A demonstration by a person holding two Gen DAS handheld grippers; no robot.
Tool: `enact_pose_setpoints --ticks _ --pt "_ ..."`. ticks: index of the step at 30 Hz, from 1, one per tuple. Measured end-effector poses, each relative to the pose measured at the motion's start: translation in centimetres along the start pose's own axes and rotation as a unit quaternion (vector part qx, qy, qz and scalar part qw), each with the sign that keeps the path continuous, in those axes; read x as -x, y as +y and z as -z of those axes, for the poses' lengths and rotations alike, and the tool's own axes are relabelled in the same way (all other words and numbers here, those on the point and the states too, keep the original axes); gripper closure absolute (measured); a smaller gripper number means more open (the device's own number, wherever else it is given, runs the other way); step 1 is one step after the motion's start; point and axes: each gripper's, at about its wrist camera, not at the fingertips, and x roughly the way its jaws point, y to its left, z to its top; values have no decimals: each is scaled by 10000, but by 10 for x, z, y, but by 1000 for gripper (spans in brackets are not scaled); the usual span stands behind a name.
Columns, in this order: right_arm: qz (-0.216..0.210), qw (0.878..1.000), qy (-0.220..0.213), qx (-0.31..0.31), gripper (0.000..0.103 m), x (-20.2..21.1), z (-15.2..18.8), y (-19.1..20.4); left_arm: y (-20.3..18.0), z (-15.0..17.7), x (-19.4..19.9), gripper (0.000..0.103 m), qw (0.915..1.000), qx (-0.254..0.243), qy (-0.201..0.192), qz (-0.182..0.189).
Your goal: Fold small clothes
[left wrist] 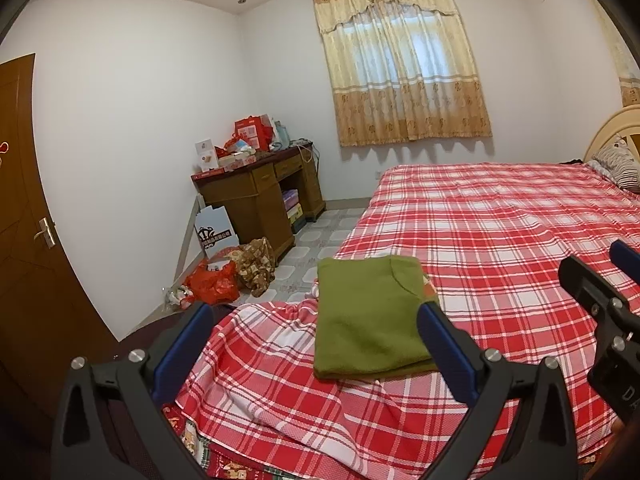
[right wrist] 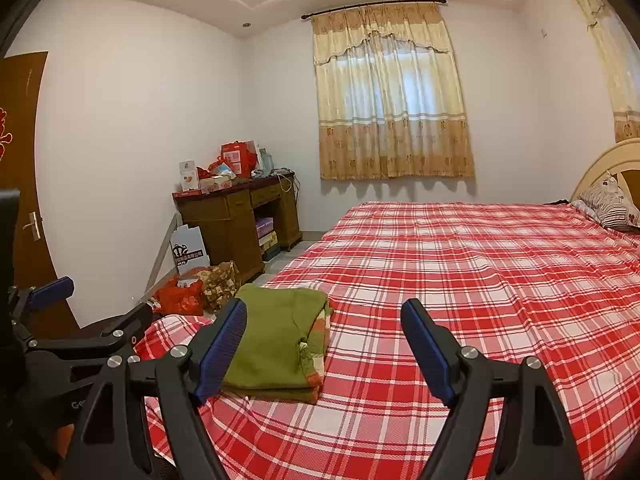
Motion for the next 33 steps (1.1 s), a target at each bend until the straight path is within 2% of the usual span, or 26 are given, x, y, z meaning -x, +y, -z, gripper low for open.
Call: enact_pose_setpoints --ticks 33 --pt "-16 9997 216 -81 22 -16 7 -3 -6 7 -23 0 9991 -90 395 110"
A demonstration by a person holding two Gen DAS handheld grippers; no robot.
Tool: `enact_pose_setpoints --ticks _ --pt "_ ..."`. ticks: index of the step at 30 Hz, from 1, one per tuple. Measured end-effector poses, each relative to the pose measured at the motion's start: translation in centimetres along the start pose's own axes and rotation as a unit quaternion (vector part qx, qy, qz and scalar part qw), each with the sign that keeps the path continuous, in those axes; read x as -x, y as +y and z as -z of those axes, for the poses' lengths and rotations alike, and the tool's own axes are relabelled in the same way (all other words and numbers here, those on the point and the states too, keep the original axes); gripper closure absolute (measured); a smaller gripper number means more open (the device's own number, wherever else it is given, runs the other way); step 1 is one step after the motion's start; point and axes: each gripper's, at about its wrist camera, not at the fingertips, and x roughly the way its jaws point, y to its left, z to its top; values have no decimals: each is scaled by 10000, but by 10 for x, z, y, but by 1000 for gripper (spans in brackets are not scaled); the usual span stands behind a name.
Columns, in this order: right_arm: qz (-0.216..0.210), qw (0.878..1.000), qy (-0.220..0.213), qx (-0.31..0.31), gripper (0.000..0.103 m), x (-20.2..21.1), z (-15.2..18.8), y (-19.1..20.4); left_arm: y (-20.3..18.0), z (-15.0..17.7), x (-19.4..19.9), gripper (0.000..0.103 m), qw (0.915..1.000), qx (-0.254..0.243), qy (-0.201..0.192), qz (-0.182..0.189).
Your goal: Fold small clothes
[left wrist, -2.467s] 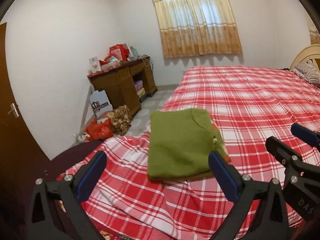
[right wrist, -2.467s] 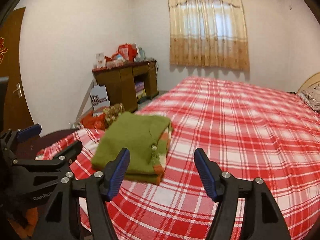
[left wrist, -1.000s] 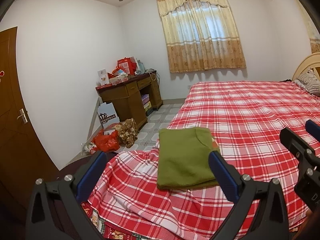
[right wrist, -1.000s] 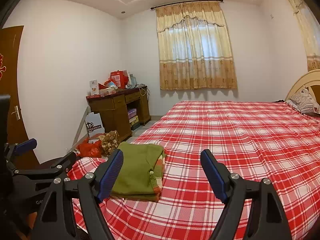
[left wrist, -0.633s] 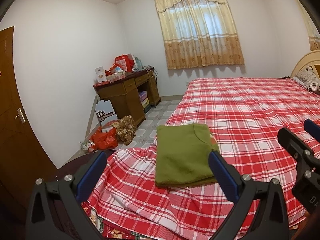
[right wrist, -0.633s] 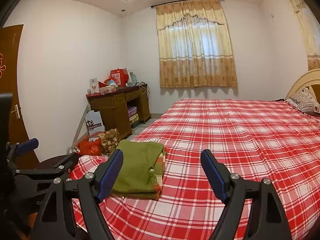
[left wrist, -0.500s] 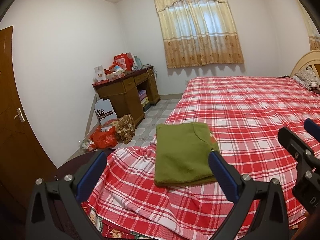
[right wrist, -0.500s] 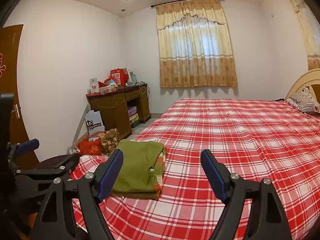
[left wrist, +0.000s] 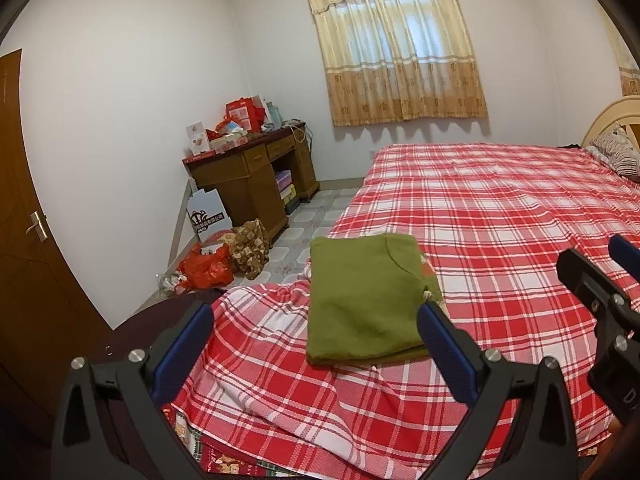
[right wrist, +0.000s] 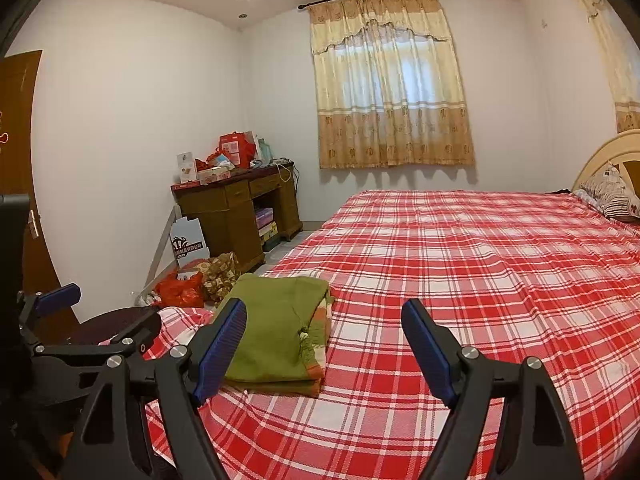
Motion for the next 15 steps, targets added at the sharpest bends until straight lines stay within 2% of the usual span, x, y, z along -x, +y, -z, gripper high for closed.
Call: enact_pose_setpoints --ticks 8,15 --pt "10 10000 56 -22 22 -5 3 -1 0 2 -5 0 10000 10 97 -7" --pt "4 9999 114 -79 22 -8 6 -4 2 3 -13 0 9996 68 247 143"
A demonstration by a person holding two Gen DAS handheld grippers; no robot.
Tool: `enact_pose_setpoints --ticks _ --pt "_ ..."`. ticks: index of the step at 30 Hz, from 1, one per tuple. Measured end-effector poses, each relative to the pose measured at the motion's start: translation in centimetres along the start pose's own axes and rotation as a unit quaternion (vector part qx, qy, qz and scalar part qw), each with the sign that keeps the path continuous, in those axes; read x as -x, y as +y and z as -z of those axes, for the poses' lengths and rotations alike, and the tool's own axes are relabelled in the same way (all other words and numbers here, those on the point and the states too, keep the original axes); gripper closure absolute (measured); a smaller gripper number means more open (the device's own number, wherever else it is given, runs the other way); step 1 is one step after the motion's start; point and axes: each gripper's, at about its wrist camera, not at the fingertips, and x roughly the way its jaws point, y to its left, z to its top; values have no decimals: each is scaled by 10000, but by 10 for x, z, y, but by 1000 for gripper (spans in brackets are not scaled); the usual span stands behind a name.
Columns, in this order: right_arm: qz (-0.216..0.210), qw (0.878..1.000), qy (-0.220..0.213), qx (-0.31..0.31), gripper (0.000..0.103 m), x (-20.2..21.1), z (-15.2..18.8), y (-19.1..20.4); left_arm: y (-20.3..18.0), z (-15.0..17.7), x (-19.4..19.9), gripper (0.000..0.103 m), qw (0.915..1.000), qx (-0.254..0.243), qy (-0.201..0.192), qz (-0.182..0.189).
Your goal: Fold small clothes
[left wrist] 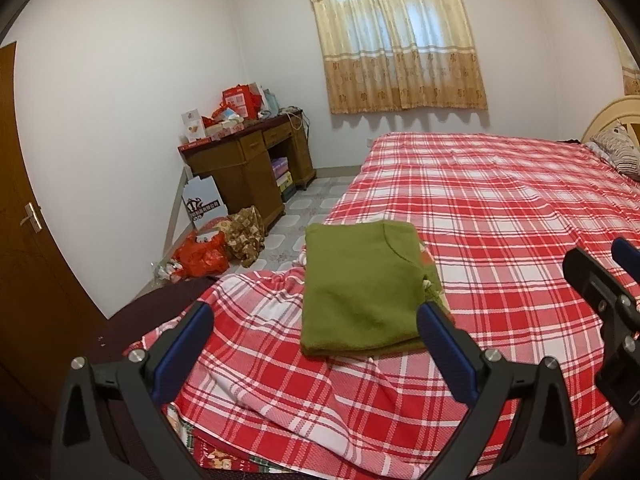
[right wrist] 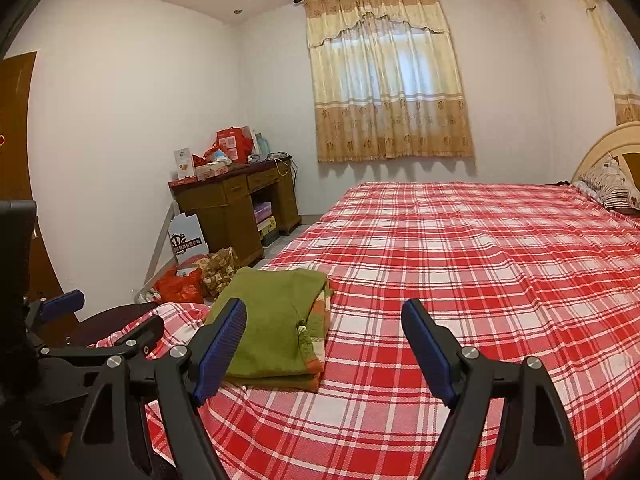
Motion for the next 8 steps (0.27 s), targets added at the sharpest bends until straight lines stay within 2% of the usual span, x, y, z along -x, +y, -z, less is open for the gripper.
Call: enact_pose_setpoints --ticks 3,8 --pt "-3 10000 14 13 22 -1 1 1 3 1 0 0 9998 62 -63 178" --pt "-16 10000 41 14 22 -2 2 2 5 0 -3 0 9998 40 -107 -159"
